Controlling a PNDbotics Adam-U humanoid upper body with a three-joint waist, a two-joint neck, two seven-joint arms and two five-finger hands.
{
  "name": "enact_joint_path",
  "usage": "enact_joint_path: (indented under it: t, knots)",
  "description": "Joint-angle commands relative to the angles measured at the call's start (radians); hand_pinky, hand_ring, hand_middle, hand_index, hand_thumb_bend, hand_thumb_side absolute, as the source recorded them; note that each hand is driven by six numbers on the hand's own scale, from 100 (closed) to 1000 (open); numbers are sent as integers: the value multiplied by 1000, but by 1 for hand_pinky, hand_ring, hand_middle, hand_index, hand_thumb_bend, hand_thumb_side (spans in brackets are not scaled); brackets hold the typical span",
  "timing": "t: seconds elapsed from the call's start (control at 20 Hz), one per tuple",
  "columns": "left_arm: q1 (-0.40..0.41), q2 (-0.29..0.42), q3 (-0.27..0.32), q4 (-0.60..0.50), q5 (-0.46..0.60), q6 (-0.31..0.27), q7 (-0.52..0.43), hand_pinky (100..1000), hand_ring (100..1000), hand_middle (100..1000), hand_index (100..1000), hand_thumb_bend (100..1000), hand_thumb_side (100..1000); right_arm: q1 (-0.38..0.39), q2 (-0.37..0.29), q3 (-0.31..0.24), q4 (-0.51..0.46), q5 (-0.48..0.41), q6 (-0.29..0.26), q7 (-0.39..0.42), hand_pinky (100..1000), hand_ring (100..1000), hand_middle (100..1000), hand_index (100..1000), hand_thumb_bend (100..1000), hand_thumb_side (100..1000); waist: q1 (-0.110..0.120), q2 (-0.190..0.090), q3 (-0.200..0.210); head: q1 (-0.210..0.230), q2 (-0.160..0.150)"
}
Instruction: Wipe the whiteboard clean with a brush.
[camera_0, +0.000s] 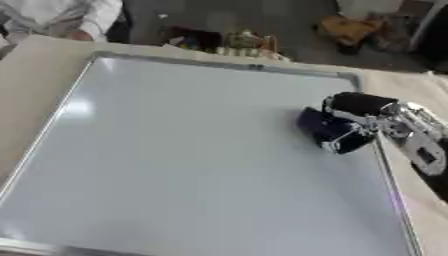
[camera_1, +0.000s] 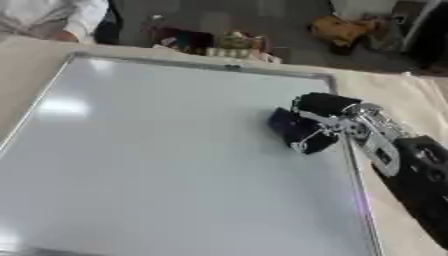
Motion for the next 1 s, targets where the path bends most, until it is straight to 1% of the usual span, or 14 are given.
enact_joint_path:
  t: [0.05,0.3,0.5,0.8,1.0]
  knots:
    - [-6,11,4,-12,-4,-3,-2,673,645,570,630,275,974,1,-12,-4,37,28,4,-9,550,594,175,154,100,239,6,-9,2,5,-13]
    - [-6,10,4,-12,-4,-3,-4,673,645,570,630,275,974,-3,-7,-8,48,42,7,-27,550,594,175,154,100,238,5,-7,3,6,-13]
    - [-7,11,4,-13,-4,-2,-4,673,645,570,630,276,974,0,-8,2,40,44,-9,-23,551,598,178,156,100,238,4,-7,1,6,-12]
    - [-7,11,4,-13,-4,-1,-3,673,645,570,630,276,973,22,-30,49,-31,83,-74,-20,549,606,191,164,100,250,3,-8,2,5,-11]
    - [-9,11,4,-14,-3,0,-2,673,645,571,631,278,972,32,-37,68,-68,80,-101,-1,549,606,192,165,100,232,3,-10,0,4,-11]
